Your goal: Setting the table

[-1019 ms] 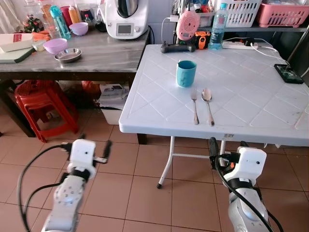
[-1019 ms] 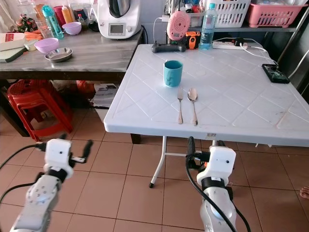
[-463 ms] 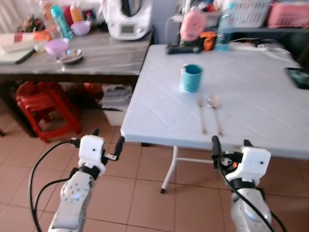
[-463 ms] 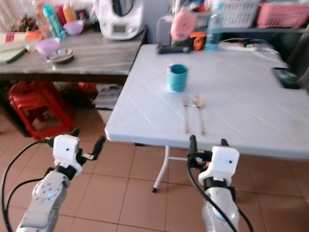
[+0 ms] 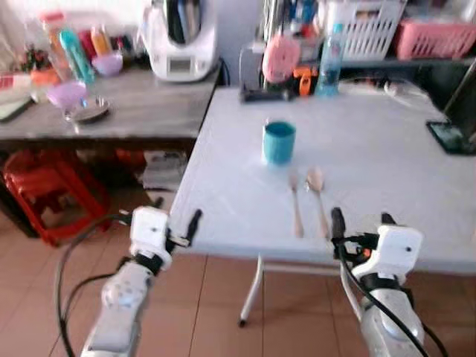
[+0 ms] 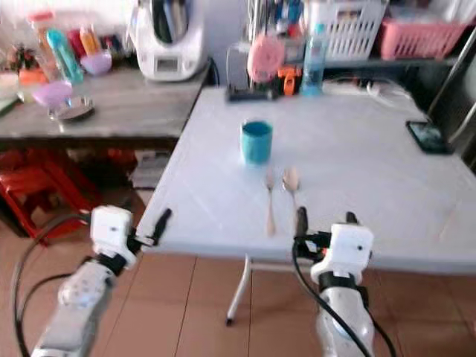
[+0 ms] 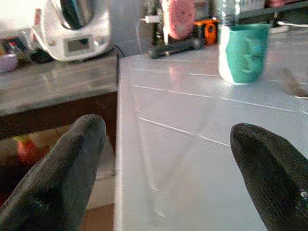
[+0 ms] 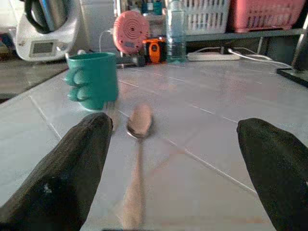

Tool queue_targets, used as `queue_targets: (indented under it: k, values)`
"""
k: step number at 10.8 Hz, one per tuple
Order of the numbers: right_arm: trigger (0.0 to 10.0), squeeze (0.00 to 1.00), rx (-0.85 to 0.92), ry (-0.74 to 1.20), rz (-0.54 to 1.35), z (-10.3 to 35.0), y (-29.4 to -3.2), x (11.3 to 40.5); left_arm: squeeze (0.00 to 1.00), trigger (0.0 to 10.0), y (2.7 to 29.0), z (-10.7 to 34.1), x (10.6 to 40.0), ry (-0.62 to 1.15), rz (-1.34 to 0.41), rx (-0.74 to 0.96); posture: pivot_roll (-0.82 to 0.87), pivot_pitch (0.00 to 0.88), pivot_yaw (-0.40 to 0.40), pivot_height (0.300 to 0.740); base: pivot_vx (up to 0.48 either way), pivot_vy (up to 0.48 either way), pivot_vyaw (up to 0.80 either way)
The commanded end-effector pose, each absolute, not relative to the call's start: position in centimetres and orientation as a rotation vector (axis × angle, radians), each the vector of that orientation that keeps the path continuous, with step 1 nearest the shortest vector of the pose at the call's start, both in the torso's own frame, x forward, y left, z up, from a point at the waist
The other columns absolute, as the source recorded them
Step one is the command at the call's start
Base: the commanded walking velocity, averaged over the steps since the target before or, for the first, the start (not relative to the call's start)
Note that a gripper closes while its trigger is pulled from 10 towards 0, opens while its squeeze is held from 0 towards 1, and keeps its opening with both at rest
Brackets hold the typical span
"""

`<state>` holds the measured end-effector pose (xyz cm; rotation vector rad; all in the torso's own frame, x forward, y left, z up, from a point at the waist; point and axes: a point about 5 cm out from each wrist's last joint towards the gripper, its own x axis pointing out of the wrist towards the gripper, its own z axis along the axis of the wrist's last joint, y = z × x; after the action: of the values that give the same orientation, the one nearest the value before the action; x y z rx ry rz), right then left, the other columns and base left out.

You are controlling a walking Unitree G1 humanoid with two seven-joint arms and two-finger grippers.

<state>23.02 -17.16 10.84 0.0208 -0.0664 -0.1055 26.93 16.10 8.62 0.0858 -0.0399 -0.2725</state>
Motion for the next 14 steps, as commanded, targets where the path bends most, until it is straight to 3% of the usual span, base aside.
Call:
queue_targets:
  k: [1,3,6,9,14]
  values:
    - [10.0,0.00,0.036,-0.070,-0.079,11.1,-16.3,23.2,0.00,10.0,17.0,8.6,26.9,-0.026,-0.249,0.094,-0.04,0.024,0.073,0.740,0.390,0.000,0.00]
    - [10.0,0.00,0.035,-0.066,-0.054,11.1,-15.9,23.5,0.00,10.0,16.9,8.5,26.9,-0.018,-0.251,0.099,-0.04,0.026,0.073,0.740,0.338,0.000,0.00]
    - [10.0,0.00,0.035,-0.072,0.008,11.6,-15.1,24.1,0.00,10.0,16.8,8.7,26.7,-0.049,-0.276,0.151,-0.04,0.036,0.063,0.740,0.000,0.000,0.00]
    - [10.0,0.00,0.027,-0.071,0.002,11.6,-15.2,24.2,0.00,10.0,16.8,8.8,26.5,-0.055,-0.301,0.147,-0.04,0.037,0.059,0.740,0.000,0.000,0.53]
    - [10.0,0.00,0.047,0.029,-0.083,10.6,-16.0,24.8,0.00,10.0,14.4,9.5,25.1,-0.064,-0.703,0.038,-0.04,0.037,0.045,0.740,0.000,0.000,0.00]
